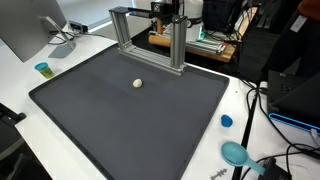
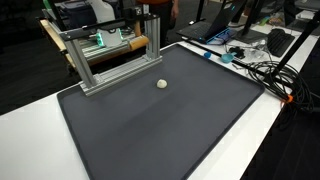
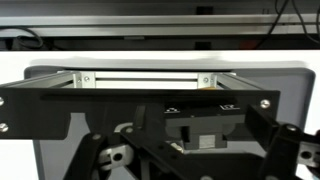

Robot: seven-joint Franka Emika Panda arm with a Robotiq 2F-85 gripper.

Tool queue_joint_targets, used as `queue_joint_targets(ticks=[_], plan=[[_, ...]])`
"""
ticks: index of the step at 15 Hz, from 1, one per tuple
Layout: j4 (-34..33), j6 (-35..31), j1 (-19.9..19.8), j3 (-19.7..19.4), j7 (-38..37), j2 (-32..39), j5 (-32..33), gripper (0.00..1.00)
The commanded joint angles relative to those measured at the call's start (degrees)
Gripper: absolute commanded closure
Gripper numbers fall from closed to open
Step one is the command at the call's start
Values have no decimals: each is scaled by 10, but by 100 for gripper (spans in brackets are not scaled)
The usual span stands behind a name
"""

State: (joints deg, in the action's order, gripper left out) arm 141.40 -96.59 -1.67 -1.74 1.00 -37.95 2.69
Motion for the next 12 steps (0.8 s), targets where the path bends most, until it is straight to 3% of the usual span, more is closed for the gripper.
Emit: queue_joint_targets(ticks=[1, 12], plan=[[-2, 1, 1, 6, -19, 0, -11, 0], [2, -18, 3, 15, -46, 1, -24, 0]])
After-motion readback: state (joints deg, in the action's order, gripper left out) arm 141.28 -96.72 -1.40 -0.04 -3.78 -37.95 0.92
